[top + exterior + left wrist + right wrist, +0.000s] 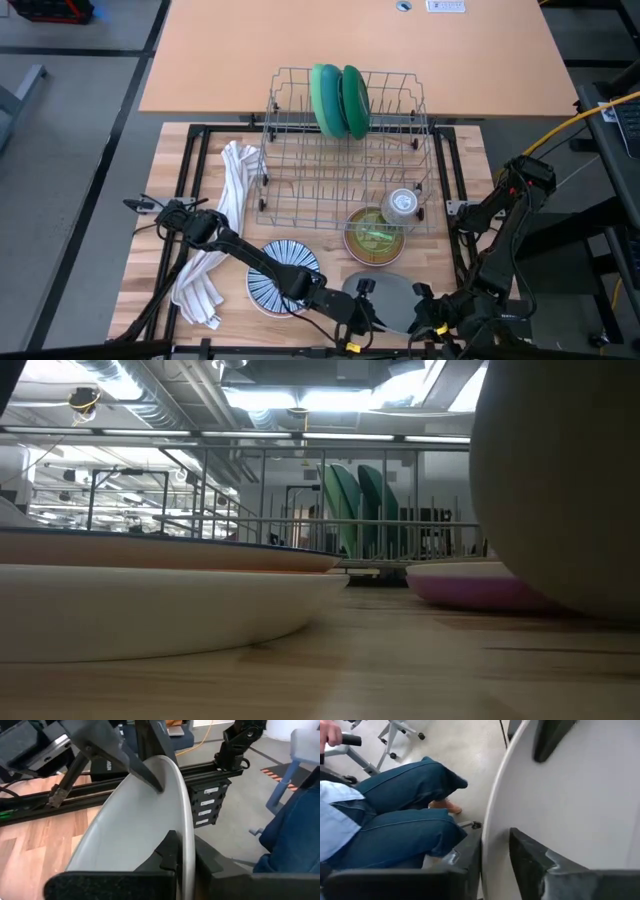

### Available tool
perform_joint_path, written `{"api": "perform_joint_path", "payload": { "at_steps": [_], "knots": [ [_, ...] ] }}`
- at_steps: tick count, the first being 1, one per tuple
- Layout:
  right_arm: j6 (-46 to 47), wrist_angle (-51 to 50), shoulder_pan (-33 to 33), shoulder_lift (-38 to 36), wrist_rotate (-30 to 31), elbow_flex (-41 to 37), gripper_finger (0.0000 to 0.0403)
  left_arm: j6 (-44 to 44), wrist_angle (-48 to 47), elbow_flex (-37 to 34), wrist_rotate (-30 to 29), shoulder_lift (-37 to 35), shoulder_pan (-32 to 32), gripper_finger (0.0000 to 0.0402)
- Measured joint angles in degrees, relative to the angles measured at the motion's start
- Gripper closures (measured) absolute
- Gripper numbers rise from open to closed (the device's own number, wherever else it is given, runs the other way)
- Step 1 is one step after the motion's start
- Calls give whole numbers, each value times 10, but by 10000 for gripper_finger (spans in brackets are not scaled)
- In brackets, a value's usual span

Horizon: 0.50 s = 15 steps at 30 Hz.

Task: Sort dishes
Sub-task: Put the gray plate into the dish rack

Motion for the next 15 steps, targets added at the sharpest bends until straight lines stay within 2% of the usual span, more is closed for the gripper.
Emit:
{"api": "perform_joint_path", "payload": {
  "at_steps": [8,12,15],
  "knots": [
    [27,7,0,-1,-16,7,225,-6,3,0,2,0,-5,395],
    [25,-27,1,-3,-19,53,217,-21,25,-1,1,1,-9,397],
    [20,-100,1,-3,-36,110,217,-26,49,-1,3,1,-17,396]
  ]
}}
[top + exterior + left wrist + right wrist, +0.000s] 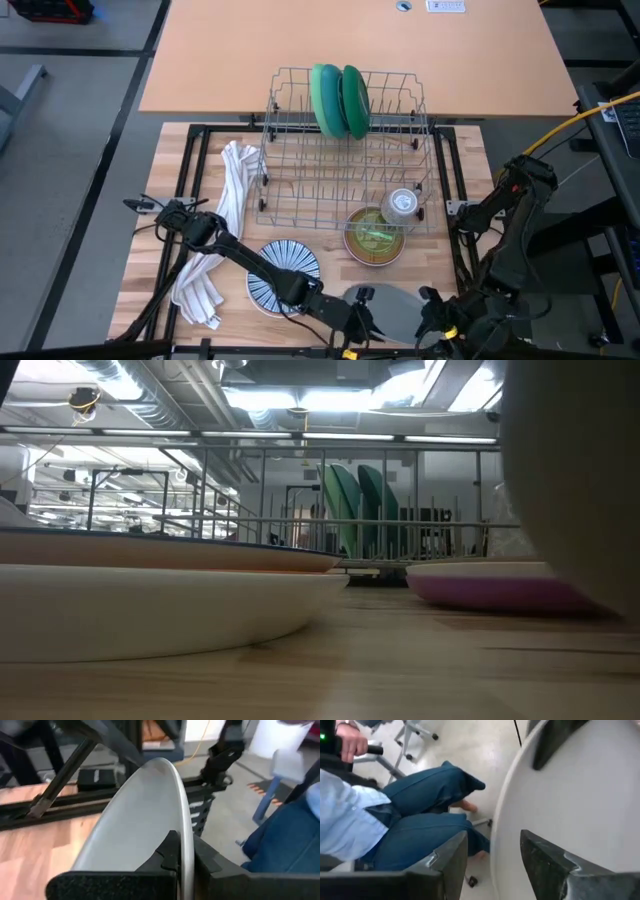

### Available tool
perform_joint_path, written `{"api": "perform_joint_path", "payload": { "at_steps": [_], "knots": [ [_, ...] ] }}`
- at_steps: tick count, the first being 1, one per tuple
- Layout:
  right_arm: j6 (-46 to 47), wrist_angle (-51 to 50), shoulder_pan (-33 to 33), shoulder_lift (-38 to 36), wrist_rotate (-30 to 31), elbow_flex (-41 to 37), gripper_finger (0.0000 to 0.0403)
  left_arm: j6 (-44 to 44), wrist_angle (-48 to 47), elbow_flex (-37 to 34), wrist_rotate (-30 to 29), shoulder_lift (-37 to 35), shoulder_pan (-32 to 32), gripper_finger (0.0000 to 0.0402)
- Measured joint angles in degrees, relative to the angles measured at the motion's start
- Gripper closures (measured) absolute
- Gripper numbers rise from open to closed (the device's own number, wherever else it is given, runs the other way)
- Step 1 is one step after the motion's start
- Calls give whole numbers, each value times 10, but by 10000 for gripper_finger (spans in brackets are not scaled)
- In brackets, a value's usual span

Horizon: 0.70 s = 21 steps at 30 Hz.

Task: Sort dishes
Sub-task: Put the gray plate into the dish rack

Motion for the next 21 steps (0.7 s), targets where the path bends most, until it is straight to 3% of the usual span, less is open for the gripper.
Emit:
{"api": "perform_joint_path", "payload": {
  "at_steps": [5,12,21],
  "knots": [
    [-15,-166,0,0,13,109,217,-31,37,0,-1,-6,-5,399],
    [-31,-387,1,-9,87,245,217,-122,54,-1,-16,-30,11,400],
    [-31,-536,1,-62,157,348,217,-214,71,-1,-22,-81,68,401]
  ]
}}
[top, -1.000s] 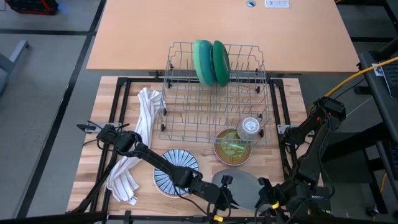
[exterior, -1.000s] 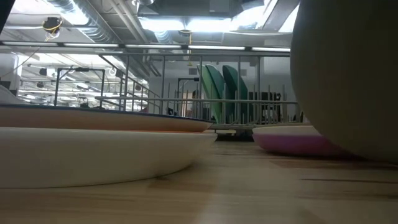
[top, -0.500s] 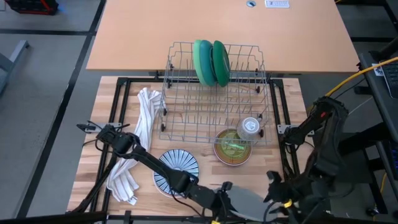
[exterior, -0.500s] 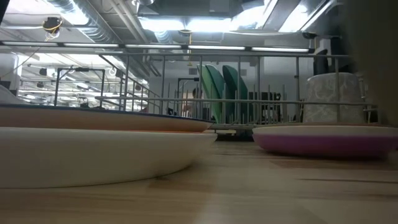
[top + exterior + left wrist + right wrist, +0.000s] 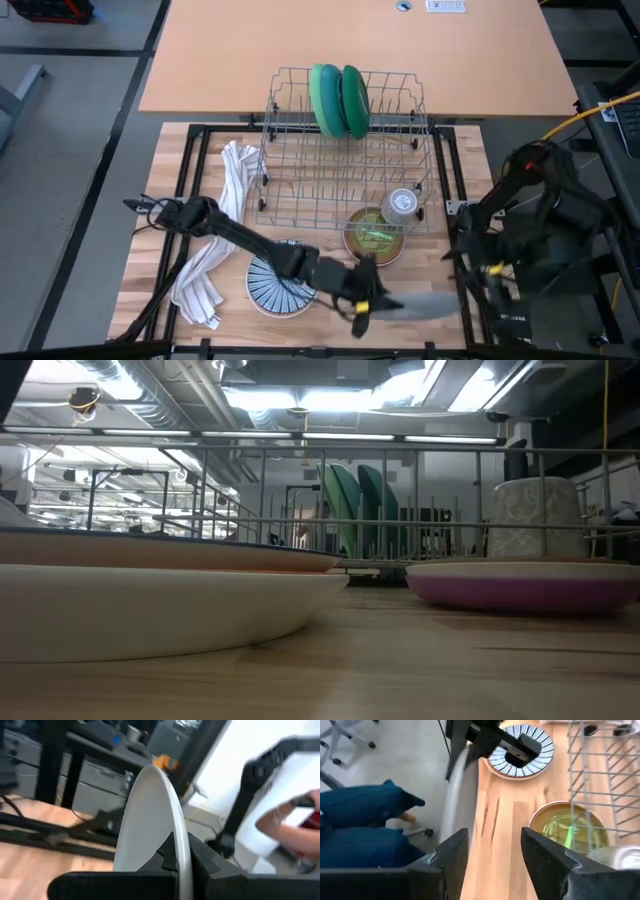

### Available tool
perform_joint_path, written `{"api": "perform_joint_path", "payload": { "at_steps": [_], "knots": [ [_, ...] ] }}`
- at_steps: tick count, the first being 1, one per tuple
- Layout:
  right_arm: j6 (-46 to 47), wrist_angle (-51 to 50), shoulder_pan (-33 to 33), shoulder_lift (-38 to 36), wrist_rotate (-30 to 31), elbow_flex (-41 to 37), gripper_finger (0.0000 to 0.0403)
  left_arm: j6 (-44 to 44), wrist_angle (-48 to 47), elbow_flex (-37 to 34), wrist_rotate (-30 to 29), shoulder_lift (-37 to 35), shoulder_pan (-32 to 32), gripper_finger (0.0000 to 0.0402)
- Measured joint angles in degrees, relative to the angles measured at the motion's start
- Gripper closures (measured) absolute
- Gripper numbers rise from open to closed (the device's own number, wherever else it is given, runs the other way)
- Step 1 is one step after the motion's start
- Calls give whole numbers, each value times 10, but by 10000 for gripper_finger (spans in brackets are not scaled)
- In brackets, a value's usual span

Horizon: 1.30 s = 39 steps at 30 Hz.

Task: Sort dishes
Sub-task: Put the gray plate into the dish rack

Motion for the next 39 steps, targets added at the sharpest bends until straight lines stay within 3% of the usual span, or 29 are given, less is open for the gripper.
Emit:
{"api": "perform_joint_path", "payload": {
  "at_steps": [14,23,28,39],
  "knots": [
    [0,-51,0,-151,65,12,217,-88,-9,0,-1,-92,162,401],
    [0,-49,-1,-203,212,12,217,-88,-4,1,-1,-120,312,401],
    [0,-57,-1,-205,262,12,217,-114,0,1,-18,-114,383,401],
    [-32,-63,-1,-221,371,-24,217,-180,15,1,-83,-83,459,401]
  ]
}}
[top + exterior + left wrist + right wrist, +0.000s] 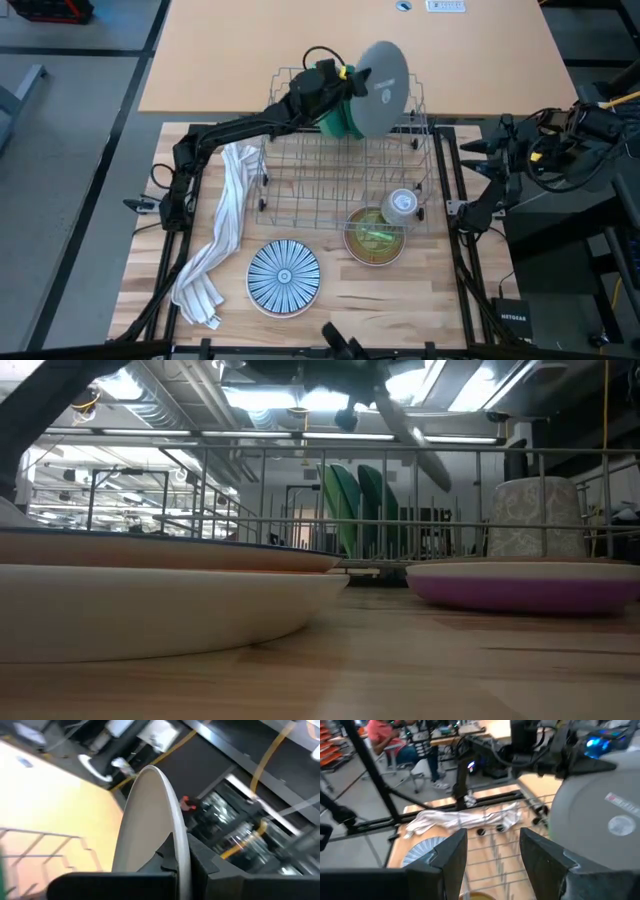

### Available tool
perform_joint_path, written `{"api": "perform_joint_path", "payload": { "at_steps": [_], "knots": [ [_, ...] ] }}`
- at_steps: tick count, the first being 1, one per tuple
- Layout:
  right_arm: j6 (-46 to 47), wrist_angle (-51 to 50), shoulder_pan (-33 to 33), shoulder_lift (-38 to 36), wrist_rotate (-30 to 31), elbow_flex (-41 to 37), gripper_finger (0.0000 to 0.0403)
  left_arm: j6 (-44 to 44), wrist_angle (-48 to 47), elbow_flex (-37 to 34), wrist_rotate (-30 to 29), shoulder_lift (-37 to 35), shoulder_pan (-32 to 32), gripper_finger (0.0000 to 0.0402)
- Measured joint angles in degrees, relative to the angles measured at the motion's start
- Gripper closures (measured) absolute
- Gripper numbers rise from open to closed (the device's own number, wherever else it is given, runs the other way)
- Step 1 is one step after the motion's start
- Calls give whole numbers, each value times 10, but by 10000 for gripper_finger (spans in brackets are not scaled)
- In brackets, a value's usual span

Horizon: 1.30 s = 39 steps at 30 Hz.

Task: Sort dishes
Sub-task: Put the gray plate into the dish rack

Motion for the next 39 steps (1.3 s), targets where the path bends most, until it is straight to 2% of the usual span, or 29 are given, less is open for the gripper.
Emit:
{"api": "perform_joint_path", "payload": {
  "at_steps": [8,14,20,24,32,39],
  "knots": [
    [-1,0,0,-42,55,-69,217,-23,28,0,-47,29,15,402],
    [18,0,0,-92,80,-115,217,-2,19,0,-81,35,17,401],
    [52,0,0,-137,123,-165,217,5,16,0,-90,35,17,401],
    [56,4,0,-157,130,-199,217,5,8,0,-101,35,13,401],
    [81,21,0,-165,161,-265,217,-11,15,0,-146,43,0,401],
    [82,32,0,-165,162,-301,217,-20,27,0,-186,54,-7,401]
  ]
}}
